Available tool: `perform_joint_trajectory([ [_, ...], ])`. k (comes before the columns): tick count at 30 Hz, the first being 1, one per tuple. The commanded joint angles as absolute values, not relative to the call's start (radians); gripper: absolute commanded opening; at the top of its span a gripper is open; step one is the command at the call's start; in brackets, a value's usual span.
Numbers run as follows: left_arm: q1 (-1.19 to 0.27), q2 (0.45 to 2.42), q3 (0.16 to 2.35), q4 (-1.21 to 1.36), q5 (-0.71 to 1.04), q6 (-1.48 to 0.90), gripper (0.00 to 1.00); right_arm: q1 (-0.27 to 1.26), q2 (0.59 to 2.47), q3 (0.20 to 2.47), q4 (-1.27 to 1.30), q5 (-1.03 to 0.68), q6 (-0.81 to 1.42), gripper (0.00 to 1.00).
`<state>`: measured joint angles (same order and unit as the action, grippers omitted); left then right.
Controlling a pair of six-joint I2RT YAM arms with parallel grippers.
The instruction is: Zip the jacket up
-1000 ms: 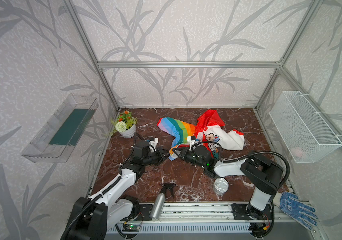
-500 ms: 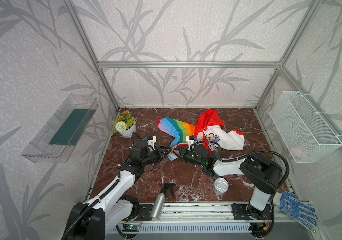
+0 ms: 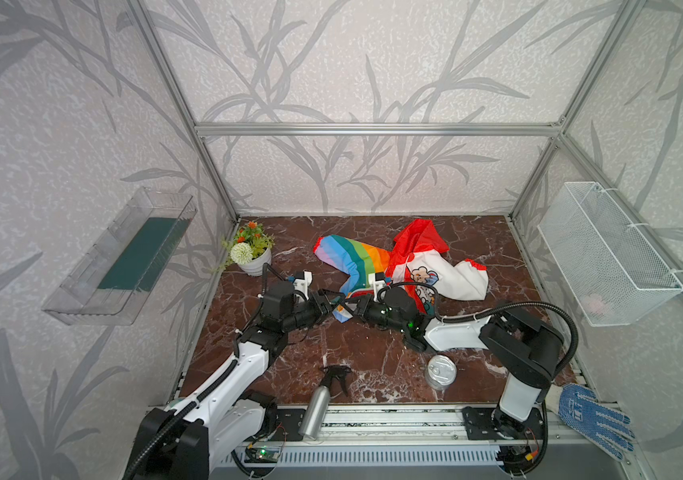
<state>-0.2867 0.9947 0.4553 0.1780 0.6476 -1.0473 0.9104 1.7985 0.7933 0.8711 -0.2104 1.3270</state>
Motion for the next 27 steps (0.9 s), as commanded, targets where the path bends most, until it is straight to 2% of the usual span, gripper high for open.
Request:
perform_joint_trajectory([
  [1,-0.287,0.963,0.447,0.174,0.642,-1.039,0.56,0.905,1.795,0.824,0.875,-0.226,1.325,0.0],
  [3,-0.287,0.959,0.44,0.168,0.643,-1.033,0.54,0.901,1.808,0.837,0.888,-0.238,1.331,0.0],
  [7,-0.287,0.962,0.427,0.173,0.637,-1.034,0.41,0.902,1.804,0.856,0.86,-0.241,1.317,0.0],
  [14,-0.287,0.971,0.428,0.175,0.638,-1.032,0.3,0.896,1.801,0.857,0.855,-0.265,1.312,0.0],
  [16,-0.287,0.965,0.425,0.178,0.635,-1.032,0.3,0.895,1.796,0.86,0.842,-0.268,1.3,0.0],
  [20,-0.285,0.961,0.43,0.162,0.63,-1.025,0.22,0.89,1.777,0.85,0.819,-0.271,1.279,0.0],
  [27,-0.285,0.971,0.436,0.161,0.635,-1.017,0.17,0.886,1.764,0.845,0.809,-0.285,1.27,0.0],
])
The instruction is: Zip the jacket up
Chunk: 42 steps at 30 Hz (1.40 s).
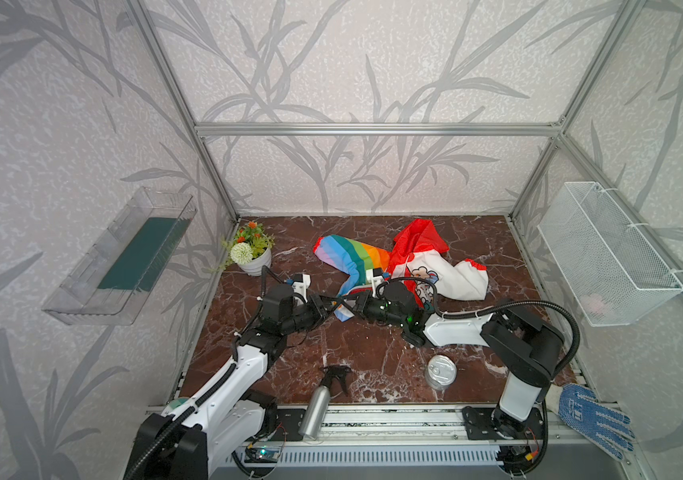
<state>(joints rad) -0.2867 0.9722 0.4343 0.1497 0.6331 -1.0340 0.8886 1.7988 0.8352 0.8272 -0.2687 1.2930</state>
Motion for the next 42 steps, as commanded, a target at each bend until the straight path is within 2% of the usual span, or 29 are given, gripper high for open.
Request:
perform_joint_trajectory([
  [1,-0.285,0.968,0.434,0.162,0.634,-1.017,0.15,0.885,1.761,0.843,0.81,-0.283,1.27,0.0],
  [27,-0.285,0.964,0.431,0.16,0.625,-1.002,0.17,0.879,1.73,0.856,0.711,-0.307,1.238,0.0],
  [30,-0.286,0.96,0.433,0.157,0.626,-0.997,0.13,0.879,1.726,0.847,0.712,-0.309,1.239,0.0],
  [33,-0.286,0.961,0.432,0.164,0.626,-0.996,0.0,0.878,1.722,0.842,0.722,-0.305,1.241,0.0],
  [37,-0.285,0.961,0.431,0.172,0.629,-0.996,0.0,0.877,1.717,0.855,0.722,-0.307,1.235,0.01],
  [38,-0.286,0.959,0.431,0.175,0.628,-0.997,0.0,0.877,1.713,0.854,0.724,-0.304,1.234,0.11],
  [40,-0.285,0.956,0.435,0.183,0.617,-1.003,0.0,0.872,1.691,0.843,0.716,-0.297,1.237,0.43],
  [41,-0.287,0.957,0.441,0.191,0.611,-1.005,0.0,0.867,1.666,0.832,0.704,-0.286,1.243,0.56],
  [42,-0.287,0.96,0.448,0.199,0.608,-1.005,0.0,0.863,1.645,0.814,0.693,-0.273,1.249,0.61],
])
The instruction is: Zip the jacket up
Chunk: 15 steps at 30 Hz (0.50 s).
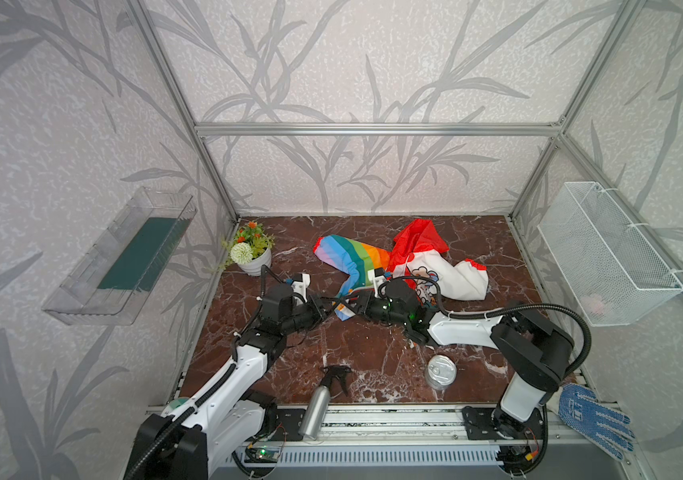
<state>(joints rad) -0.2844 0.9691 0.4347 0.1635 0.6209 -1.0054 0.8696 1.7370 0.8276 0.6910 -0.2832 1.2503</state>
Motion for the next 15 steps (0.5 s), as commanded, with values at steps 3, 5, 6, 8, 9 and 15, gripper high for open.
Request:
perform_joint_trajectory([
  [3,-0.287,0.978,0.478,0.226,0.594,-1.002,0.0,0.843,1.544,0.773,0.564,-0.232,1.255,0.68],
  [5,-0.287,0.993,0.497,0.26,0.583,-1.003,0.0,0.835,1.456,0.753,0.42,-0.189,1.247,0.69],
  [6,-0.287,1.002,0.506,0.27,0.58,-1.005,0.0,0.831,1.413,0.753,0.329,-0.162,1.251,0.69],
  [8,-0.287,1.023,0.523,0.282,0.578,-1.005,0.0,0.82,1.328,0.771,0.091,-0.113,1.256,0.7],
  [9,-0.287,1.029,0.528,0.288,0.577,-1.004,0.0,0.814,1.3,0.784,-0.006,-0.095,1.259,0.7],
  [15,-0.287,1.056,0.51,0.365,0.547,-1.017,0.0,0.798,1.196,0.857,-0.523,0.047,1.283,0.71],
])
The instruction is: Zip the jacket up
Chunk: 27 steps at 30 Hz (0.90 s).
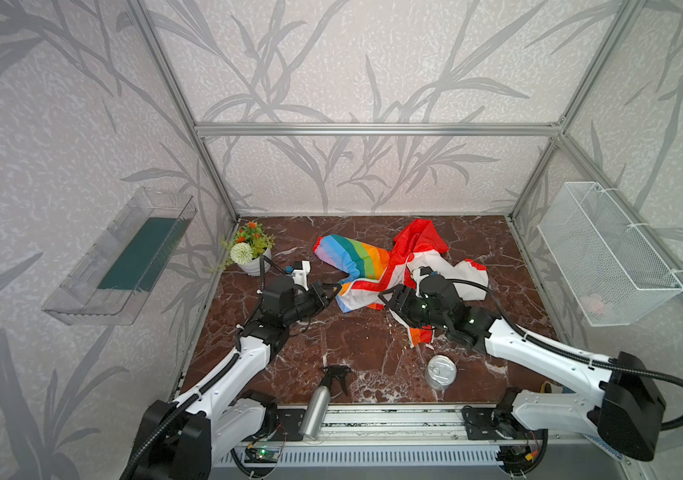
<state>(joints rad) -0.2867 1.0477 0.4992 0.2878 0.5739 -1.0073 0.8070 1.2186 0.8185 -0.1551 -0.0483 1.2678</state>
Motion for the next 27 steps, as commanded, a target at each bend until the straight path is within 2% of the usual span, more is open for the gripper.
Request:
perform_joint_trajectory([
  [1,-0.287,1.061,0.506,0.38,0.546,-1.02,0.0,0.792,1.191,0.856,-0.555,0.046,1.286,0.71],
  [7,-0.287,1.077,0.512,0.387,0.549,-1.016,0.0,0.751,1.22,0.878,-0.734,0.083,1.333,0.71],
  [15,-0.287,1.091,0.518,0.379,0.558,-1.001,0.0,0.705,1.311,0.873,-0.639,0.042,1.321,0.69],
  [27,-0.287,1.083,0.517,0.368,0.547,-0.994,0.0,0.678,1.519,0.946,-0.659,0.0,1.28,0.64],
])
